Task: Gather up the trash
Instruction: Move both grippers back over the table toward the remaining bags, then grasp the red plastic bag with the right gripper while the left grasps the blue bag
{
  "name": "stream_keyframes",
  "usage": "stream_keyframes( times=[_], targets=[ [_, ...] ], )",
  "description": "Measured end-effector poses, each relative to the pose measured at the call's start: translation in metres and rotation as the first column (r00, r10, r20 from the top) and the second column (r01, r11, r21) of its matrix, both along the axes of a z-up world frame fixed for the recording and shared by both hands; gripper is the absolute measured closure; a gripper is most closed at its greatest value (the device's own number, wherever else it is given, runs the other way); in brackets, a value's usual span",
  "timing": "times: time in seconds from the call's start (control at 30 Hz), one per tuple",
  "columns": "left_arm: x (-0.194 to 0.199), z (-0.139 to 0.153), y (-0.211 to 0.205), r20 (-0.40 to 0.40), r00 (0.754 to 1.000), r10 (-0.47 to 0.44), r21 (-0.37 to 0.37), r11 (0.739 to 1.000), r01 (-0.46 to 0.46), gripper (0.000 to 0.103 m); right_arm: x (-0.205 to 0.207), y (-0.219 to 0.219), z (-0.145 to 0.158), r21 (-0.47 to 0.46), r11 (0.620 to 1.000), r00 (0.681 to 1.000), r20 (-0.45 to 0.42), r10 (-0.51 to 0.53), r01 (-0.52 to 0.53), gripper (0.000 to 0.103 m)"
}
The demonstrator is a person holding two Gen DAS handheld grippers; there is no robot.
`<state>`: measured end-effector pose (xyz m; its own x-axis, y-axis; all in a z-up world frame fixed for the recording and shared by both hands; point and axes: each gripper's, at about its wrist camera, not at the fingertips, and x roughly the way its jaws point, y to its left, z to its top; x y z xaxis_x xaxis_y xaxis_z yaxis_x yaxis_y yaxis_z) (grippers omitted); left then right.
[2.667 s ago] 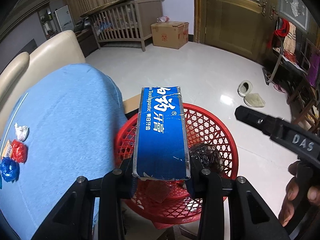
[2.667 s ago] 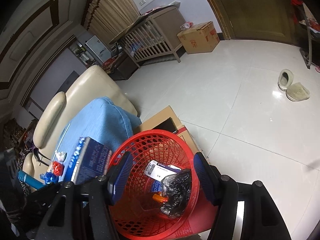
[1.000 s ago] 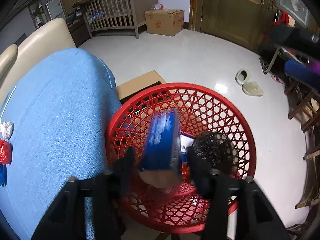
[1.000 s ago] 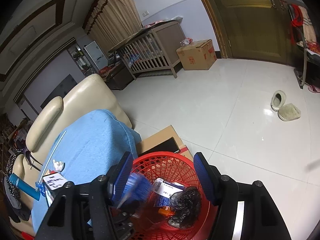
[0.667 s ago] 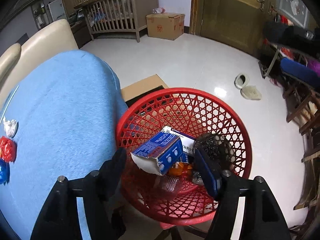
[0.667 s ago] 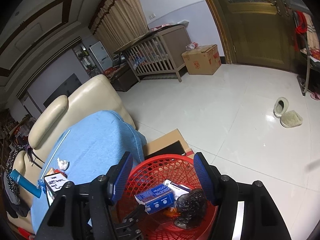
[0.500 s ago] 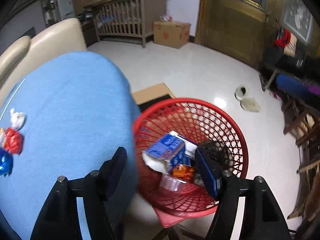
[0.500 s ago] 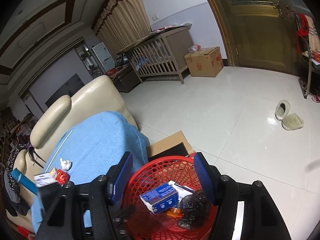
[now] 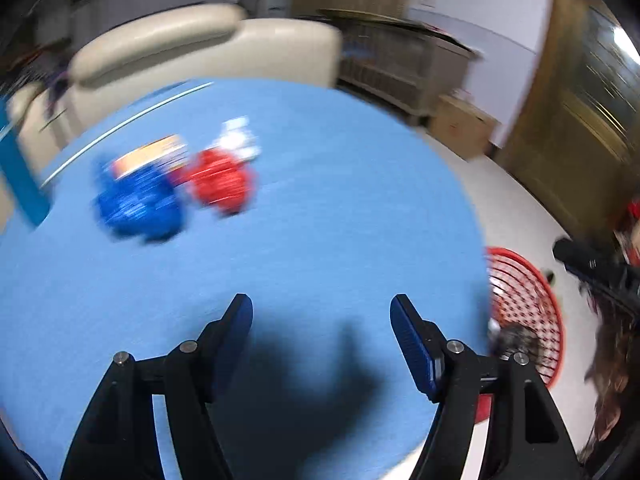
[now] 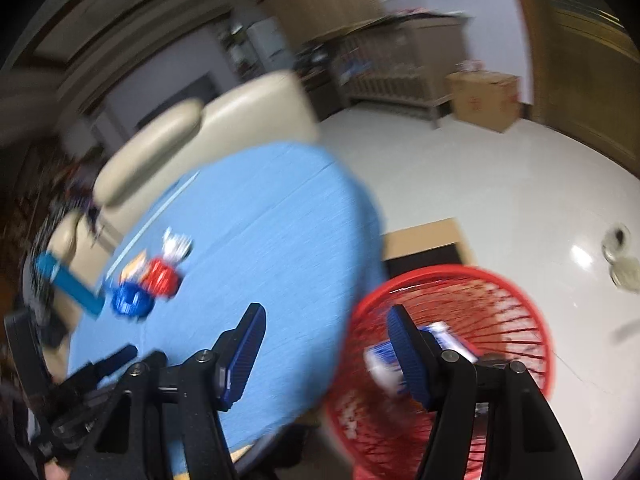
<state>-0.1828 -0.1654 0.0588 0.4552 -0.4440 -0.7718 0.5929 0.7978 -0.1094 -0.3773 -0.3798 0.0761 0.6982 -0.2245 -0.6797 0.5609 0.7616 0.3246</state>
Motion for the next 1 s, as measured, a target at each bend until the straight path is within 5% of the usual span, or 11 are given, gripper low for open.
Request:
stream_keyframes(
  times=[0.17, 0.37, 0.87, 0.9, 0.93, 1.0],
  targets=[
    [0.024, -0.014, 0.065, -0.017, 0.985, 0.172, 0.006, 0.985, -0.171, 0.031, 0.069, 0.049, -0.012, -0.015, 0.982, 0.98, -0.07, 0.186, -0.188, 0.036],
    [0.044, -0.024, 0.116, -0.043, 0.955, 0.295, -0.003, 0.955, -0.295, 0.031, 0.157, 0.103, -0.02, -0.063, 0.92, 0.918, -0.119, 0.378, -0.387, 0.036],
    [0.081, -0.027, 0.141, -0.087, 0.931, 0.354, -0.04, 0.933, -0.359, 0.031, 0.307, 0.135, -0.047, -0.065, 0.874, 0.862, -0.219, 0.458, -0.481, 0.036],
    [0.083, -0.026, 0.139, -0.087, 0.931, 0.353, -0.044, 0.933, -0.358, 0.031, 0.31, 0.135, -0.053, -0.059, 0.871, 0.854, -0.239, 0.462, -0.487, 0.038],
    [0.086, -0.025, 0.137, -0.085, 0.932, 0.351, -0.047, 0.933, -0.356, 0.031, 0.313, 0.135, -0.058, -0.047, 0.868, 0.848, -0.244, 0.47, -0.494, 0.051],
    [0.093, -0.021, 0.131, -0.076, 0.935, 0.346, -0.053, 0.935, -0.35, 0.031, 0.31, 0.136, -0.061, -0.052, 0.863, 0.845, -0.239, 0.478, -0.502, 0.055]
  ],
)
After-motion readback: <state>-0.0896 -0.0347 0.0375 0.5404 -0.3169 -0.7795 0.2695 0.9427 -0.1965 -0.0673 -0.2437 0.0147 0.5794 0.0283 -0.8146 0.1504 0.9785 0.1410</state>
